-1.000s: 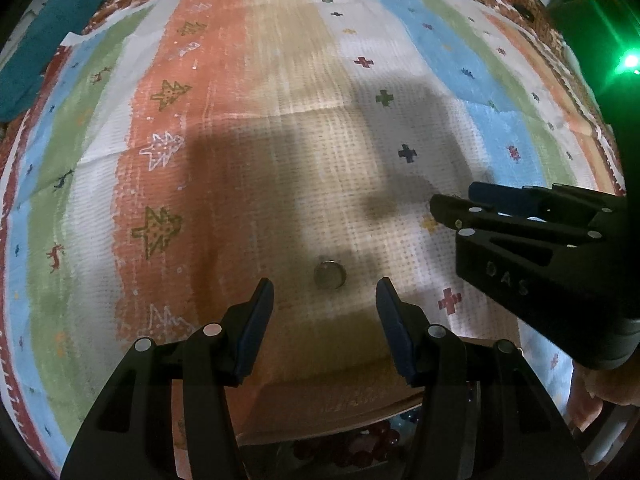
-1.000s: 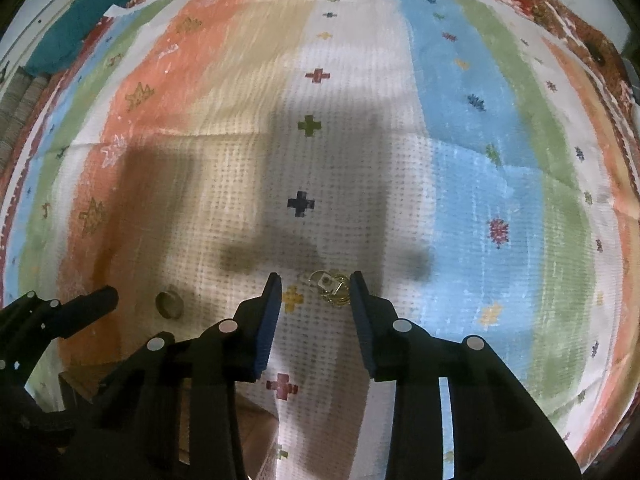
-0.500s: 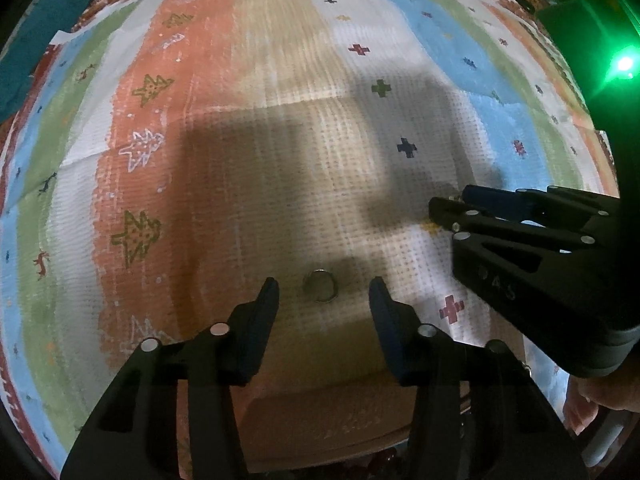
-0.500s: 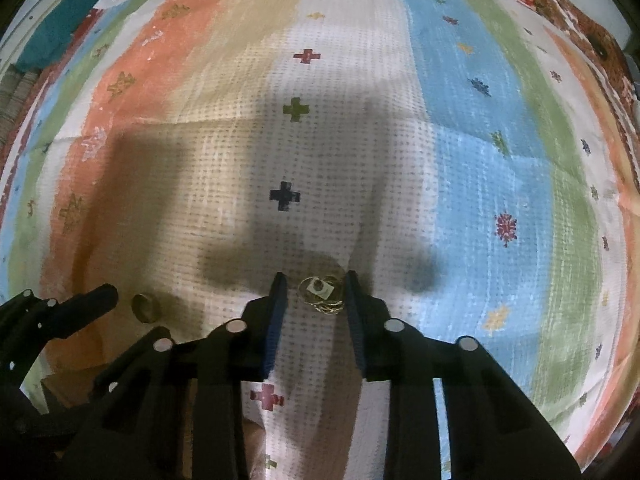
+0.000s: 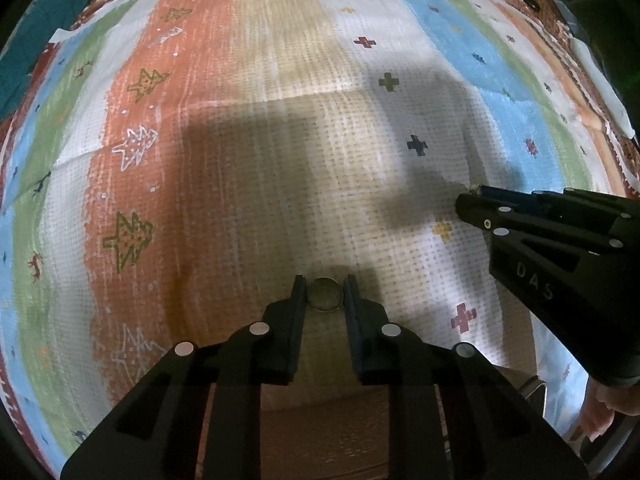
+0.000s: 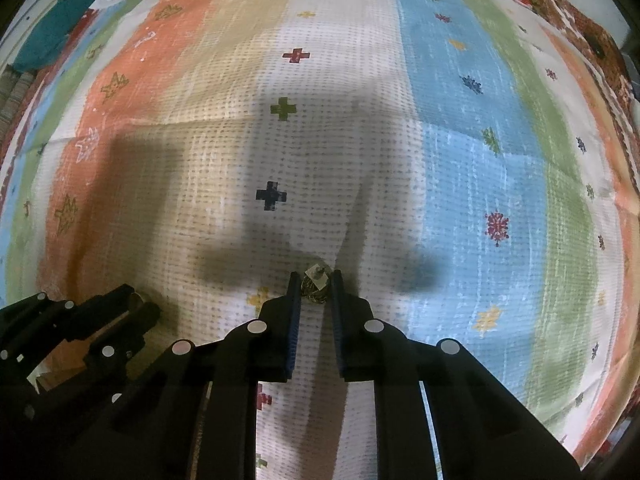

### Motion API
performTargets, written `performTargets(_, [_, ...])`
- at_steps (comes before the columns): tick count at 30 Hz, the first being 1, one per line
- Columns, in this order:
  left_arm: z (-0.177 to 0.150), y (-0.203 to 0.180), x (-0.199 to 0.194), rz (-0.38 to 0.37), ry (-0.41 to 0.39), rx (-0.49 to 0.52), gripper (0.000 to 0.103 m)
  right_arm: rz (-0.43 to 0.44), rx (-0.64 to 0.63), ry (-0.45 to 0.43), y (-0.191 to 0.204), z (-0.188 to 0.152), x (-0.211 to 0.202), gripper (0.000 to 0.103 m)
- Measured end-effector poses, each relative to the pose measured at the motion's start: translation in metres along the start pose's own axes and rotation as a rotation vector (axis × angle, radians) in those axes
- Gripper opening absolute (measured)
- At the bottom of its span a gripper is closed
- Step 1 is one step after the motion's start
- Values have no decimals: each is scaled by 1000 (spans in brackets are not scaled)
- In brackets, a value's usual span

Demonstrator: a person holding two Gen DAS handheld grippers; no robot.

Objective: Organize jewelry
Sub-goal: 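Grasp the clear ring with the left gripper while the right grasps the gold charm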

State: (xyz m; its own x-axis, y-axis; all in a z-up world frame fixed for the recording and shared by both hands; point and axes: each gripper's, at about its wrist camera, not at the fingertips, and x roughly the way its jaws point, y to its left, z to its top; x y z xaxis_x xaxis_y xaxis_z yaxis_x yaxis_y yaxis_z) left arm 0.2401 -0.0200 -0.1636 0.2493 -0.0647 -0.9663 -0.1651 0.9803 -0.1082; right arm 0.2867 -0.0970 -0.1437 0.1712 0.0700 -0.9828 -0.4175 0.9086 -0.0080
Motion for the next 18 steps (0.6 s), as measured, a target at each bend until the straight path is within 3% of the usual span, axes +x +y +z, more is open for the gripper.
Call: performTargets(18, [-21,6,-53,1,-101,-2,18,28,-14,-93,3,-20,-44,13])
